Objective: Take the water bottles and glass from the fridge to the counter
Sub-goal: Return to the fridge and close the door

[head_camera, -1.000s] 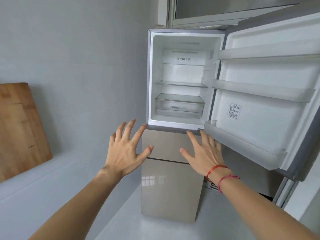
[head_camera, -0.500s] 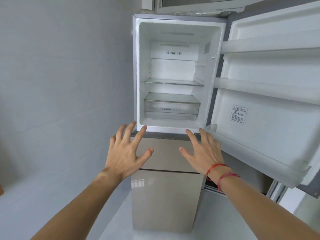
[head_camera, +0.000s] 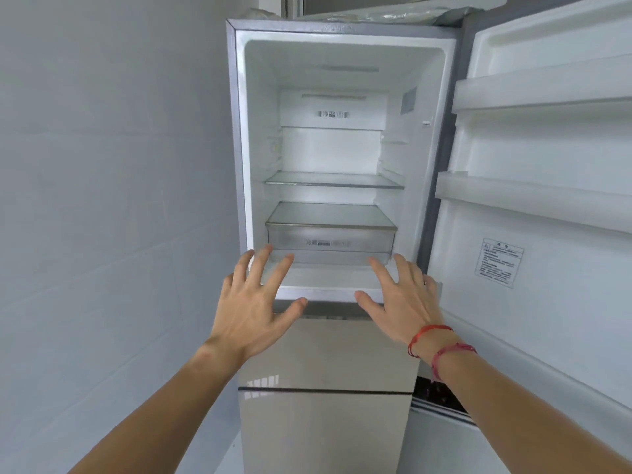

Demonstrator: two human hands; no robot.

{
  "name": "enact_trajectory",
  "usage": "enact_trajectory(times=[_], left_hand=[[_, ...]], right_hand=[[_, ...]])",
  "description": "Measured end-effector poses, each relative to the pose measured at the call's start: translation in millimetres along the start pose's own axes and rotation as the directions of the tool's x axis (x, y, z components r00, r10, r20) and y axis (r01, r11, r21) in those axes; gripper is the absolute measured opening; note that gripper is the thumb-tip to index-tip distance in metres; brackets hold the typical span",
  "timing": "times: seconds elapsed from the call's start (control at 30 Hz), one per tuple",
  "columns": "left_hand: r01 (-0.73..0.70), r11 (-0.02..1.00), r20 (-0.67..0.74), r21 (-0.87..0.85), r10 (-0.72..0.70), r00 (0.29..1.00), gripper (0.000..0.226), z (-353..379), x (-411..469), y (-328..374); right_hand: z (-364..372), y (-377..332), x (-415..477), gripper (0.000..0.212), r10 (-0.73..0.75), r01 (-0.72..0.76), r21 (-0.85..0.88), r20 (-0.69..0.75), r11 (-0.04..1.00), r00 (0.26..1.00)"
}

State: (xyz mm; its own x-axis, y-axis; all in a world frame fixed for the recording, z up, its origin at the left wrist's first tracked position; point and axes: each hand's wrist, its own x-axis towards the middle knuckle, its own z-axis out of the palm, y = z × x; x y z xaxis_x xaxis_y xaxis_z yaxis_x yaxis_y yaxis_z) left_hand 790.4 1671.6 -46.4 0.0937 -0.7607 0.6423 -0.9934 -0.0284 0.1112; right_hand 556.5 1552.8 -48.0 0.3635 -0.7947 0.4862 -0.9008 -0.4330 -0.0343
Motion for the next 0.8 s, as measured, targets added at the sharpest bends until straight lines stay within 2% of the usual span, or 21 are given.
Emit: enact_trajectory(times=[0.23,0.47,0.63,0.8], left_hand=[[-0.09,0.991,0.013,-0.1,0.092,0.996,0.073,47,55,1],[-0.29,0.921,0.012,-0.26,0.303,0.953,0.071,85,92,51],[-0.41,0.821,-0.025,-0.397,0.437,0.899,0.073,94,105,109],[-0.551,0.678,-0.096,-0.487,0.585,0.805,0.073,94,99,191]], right_hand=[[12,26,21,0.069,0.096,-0.095,-0.07,0.008,0.993,0.995],[-11,75,-8,0.071,0.33,-0.329,-0.175,-0.027,0.928,0.944],[-39,110,-45,0.07,0.464,-0.471,-0.259,-0.09,0.844,0.881],[-74,147,-99,0.07,0.605,-0.616,-0.29,-0.136,0.732,0.784]])
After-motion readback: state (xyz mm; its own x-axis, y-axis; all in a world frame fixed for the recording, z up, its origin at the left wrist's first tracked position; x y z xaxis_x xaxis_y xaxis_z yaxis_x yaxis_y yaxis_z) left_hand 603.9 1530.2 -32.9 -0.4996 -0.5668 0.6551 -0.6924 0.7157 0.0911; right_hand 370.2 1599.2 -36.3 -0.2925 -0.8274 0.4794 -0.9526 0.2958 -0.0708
